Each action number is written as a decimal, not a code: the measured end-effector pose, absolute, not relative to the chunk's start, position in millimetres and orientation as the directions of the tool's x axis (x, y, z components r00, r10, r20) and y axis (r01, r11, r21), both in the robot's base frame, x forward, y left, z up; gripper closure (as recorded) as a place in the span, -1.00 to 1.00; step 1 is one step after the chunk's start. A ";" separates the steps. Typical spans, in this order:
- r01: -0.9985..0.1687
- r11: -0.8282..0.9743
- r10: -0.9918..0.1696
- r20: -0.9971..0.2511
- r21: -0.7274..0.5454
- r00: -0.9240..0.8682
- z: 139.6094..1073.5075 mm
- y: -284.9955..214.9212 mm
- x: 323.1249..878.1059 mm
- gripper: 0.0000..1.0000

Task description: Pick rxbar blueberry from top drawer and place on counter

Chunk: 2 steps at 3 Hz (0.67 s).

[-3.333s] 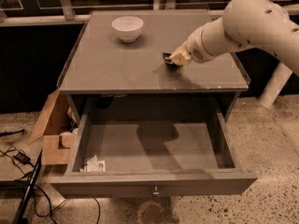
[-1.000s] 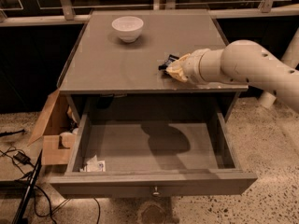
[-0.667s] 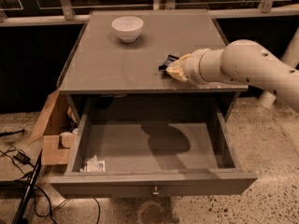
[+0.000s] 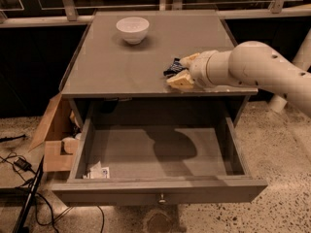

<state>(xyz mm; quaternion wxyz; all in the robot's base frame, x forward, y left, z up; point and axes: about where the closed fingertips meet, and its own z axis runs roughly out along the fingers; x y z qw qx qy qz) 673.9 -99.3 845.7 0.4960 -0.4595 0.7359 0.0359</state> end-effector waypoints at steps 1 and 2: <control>-0.696 0.590 -0.630 -0.772 -0.409 -0.080 865.2 -93.3 674.4 -1.00; -0.696 0.591 -0.629 -0.773 -0.408 -0.081 865.7 -93.1 674.2 -1.00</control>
Offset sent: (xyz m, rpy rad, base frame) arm 0.0004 0.0046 0.0152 0.0096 -0.0145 -0.0110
